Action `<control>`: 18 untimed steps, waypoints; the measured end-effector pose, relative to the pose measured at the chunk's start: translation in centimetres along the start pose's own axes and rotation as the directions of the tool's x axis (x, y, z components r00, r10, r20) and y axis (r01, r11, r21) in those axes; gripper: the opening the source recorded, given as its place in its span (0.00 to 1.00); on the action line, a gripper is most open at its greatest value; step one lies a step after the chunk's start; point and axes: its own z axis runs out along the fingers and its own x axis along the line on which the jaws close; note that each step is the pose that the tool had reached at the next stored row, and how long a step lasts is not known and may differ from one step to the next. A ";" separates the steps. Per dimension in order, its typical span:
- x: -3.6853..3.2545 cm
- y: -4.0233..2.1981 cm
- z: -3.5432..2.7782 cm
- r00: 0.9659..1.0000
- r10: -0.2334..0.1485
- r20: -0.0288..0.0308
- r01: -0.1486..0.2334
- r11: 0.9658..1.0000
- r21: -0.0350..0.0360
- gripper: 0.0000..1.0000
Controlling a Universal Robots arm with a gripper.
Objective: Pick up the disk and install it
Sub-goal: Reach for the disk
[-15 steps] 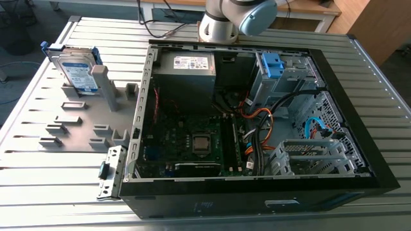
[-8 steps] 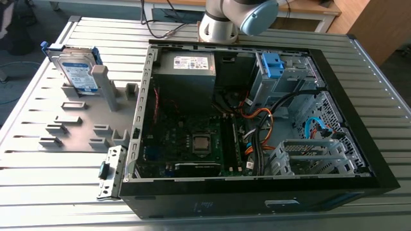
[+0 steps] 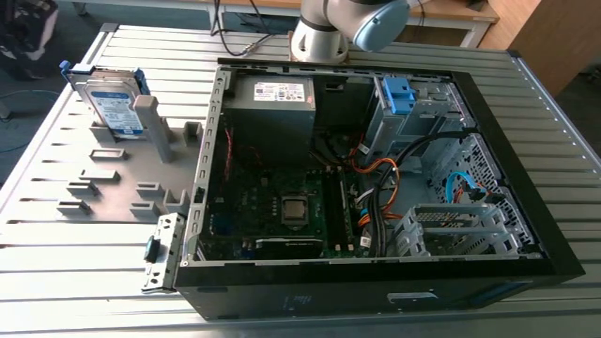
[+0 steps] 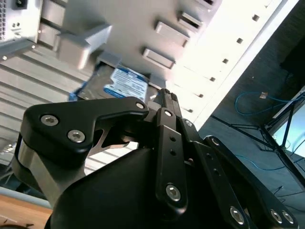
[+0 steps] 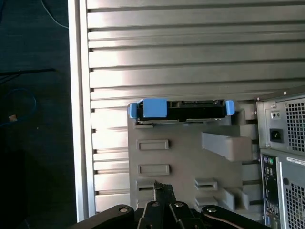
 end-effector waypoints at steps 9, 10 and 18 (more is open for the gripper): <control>-4.32 0.38 0.95 1.000 0.000 -0.003 0.000 1.000 0.000 0.11; -4.64 0.43 0.98 1.000 0.000 -0.003 0.000 1.000 0.000 0.11; -3.74 1.08 1.54 1.000 -0.007 -0.002 0.007 1.000 0.014 0.11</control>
